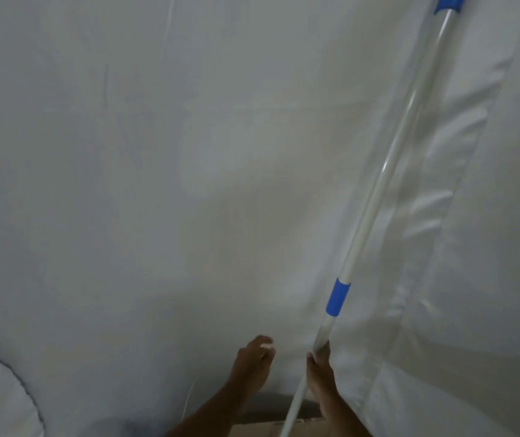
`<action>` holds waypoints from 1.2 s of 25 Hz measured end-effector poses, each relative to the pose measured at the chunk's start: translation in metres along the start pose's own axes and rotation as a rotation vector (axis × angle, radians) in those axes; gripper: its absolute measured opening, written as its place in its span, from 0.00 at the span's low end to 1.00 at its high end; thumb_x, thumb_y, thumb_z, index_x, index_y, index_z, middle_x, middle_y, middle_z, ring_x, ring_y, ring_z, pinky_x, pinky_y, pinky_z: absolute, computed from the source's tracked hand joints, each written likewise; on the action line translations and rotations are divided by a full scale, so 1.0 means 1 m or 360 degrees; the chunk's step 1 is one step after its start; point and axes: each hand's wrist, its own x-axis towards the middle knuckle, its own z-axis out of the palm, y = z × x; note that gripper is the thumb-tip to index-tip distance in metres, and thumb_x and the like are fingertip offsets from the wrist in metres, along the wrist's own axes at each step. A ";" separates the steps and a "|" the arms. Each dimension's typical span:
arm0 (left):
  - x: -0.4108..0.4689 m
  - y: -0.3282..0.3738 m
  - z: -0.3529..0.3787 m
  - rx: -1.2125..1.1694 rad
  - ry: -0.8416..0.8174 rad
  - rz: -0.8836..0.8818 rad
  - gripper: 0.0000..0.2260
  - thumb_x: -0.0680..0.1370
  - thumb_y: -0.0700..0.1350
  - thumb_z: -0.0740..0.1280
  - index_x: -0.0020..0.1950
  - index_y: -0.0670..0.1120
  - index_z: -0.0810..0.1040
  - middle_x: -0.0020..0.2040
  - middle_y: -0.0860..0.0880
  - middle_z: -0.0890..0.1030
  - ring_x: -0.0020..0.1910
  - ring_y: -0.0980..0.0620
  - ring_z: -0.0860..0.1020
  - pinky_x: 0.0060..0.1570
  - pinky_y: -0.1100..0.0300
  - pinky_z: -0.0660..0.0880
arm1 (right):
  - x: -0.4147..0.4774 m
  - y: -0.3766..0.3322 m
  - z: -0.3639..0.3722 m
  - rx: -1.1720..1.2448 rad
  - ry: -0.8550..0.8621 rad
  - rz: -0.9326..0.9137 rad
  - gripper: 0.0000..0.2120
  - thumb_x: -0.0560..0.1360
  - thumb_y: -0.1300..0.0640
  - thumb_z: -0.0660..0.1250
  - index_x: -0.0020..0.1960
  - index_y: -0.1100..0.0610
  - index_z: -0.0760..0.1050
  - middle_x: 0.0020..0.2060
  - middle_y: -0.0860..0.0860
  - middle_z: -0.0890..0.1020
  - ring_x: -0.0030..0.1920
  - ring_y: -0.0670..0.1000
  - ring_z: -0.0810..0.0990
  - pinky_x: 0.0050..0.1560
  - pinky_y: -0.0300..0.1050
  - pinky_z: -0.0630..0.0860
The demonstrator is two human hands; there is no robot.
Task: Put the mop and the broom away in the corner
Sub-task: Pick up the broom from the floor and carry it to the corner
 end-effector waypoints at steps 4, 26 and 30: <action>-0.037 -0.045 -0.060 0.0089 0.0176 -0.0077 0.15 0.82 0.52 0.59 0.69 0.55 0.70 0.68 0.49 0.77 0.68 0.49 0.74 0.66 0.56 0.72 | -0.018 -0.035 0.016 0.0166 0.0269 -0.0079 0.40 0.80 0.60 0.63 0.80 0.64 0.39 0.80 0.63 0.51 0.77 0.65 0.61 0.77 0.54 0.61; -0.547 -0.196 -0.579 0.1563 0.2000 -0.0435 0.29 0.81 0.63 0.47 0.79 0.52 0.54 0.82 0.48 0.52 0.81 0.48 0.49 0.79 0.43 0.51 | -0.660 -0.308 0.347 -0.0048 -0.0448 -0.2626 0.35 0.80 0.37 0.52 0.81 0.46 0.42 0.81 0.48 0.42 0.81 0.50 0.42 0.79 0.55 0.48; -0.678 -0.282 -0.596 0.1530 0.2107 -0.0725 0.28 0.81 0.63 0.50 0.78 0.52 0.57 0.82 0.48 0.54 0.81 0.47 0.50 0.80 0.43 0.49 | -0.795 -0.270 0.419 0.0071 -0.0786 -0.2766 0.35 0.80 0.38 0.54 0.81 0.46 0.43 0.81 0.48 0.43 0.81 0.49 0.42 0.79 0.54 0.48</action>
